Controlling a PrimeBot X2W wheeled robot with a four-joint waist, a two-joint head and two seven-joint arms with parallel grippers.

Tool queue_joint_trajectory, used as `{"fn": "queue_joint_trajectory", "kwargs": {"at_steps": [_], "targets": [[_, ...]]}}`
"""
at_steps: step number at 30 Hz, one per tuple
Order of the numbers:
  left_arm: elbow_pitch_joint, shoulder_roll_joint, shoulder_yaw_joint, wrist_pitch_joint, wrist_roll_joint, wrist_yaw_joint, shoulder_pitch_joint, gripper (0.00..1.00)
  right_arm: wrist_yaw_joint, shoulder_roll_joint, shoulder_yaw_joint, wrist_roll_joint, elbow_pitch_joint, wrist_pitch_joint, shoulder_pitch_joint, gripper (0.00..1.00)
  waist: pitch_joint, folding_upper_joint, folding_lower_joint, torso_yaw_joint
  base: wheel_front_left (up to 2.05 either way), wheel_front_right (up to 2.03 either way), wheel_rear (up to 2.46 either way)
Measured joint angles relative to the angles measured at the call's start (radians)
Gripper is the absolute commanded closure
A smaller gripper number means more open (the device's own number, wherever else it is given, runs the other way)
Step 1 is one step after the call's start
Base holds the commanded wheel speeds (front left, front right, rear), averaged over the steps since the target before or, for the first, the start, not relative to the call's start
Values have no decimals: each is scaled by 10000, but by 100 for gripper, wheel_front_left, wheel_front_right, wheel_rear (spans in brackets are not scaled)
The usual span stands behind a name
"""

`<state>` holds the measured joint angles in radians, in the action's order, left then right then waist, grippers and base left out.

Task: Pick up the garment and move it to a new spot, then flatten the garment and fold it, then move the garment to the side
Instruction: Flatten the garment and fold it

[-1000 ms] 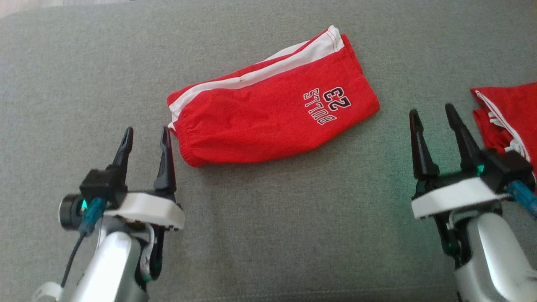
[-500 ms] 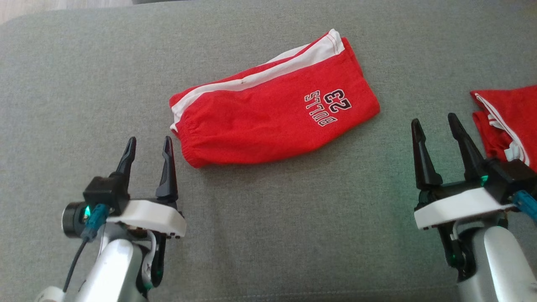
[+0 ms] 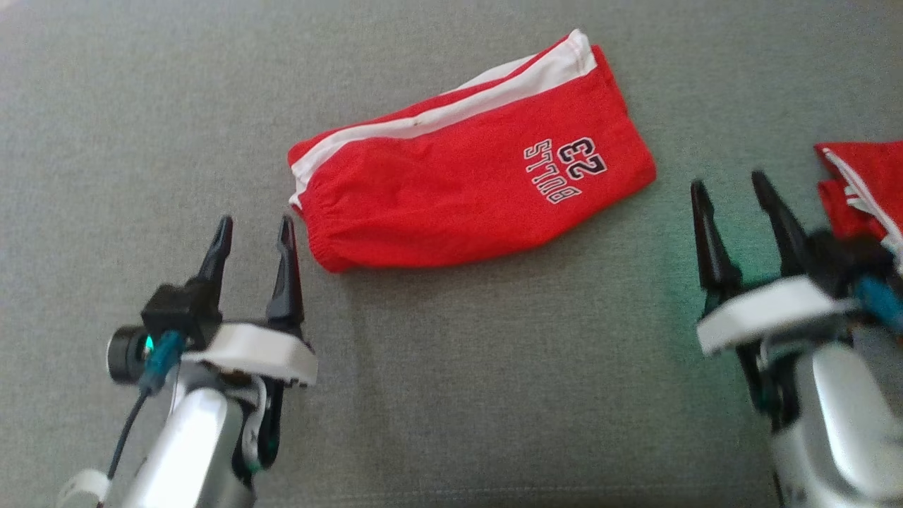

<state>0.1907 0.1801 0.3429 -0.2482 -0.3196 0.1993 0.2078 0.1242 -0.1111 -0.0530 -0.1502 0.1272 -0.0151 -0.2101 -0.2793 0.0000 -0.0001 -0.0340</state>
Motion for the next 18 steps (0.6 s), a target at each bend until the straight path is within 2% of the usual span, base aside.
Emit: {"fn": "queue_joint_trajectory", "kwargs": {"at_steps": [9, 13, 16, 17, 18], "targets": [[36, -514, 59, -13, 13, -75, 939, 0, 0, -587, -865, -623, 4161, 249, -4161, 0, -847, 0, 2, -561, 0, 0, 0], [111, -694, 73, -13, 36, -151, 1034, 0, 0, -633, -1170, -855, 5887, 631, -5127, 0, -1101, 0, 2, -934, 0, 0, 0], [98, -811, 25, -13, 178, -238, 1147, 0, 0, -635, -1365, -1037, 6738, 949, -5516, 0, -1233, 0, 2, -1134, 0, 0, 0], [96, -846, 4, -15, 194, -245, 1149, 0, 0, -612, -1390, -1129, 6859, 947, -5613, 16, -1263, 0, 2, -1166, 0, 0, 0], [94, -874, -10, -15, 194, -245, 1148, 0, 0, -614, -1415, -1212, 6972, 972, -5727, 53, -1280, 0, 2, -1182, 0, 0, 0]]}}
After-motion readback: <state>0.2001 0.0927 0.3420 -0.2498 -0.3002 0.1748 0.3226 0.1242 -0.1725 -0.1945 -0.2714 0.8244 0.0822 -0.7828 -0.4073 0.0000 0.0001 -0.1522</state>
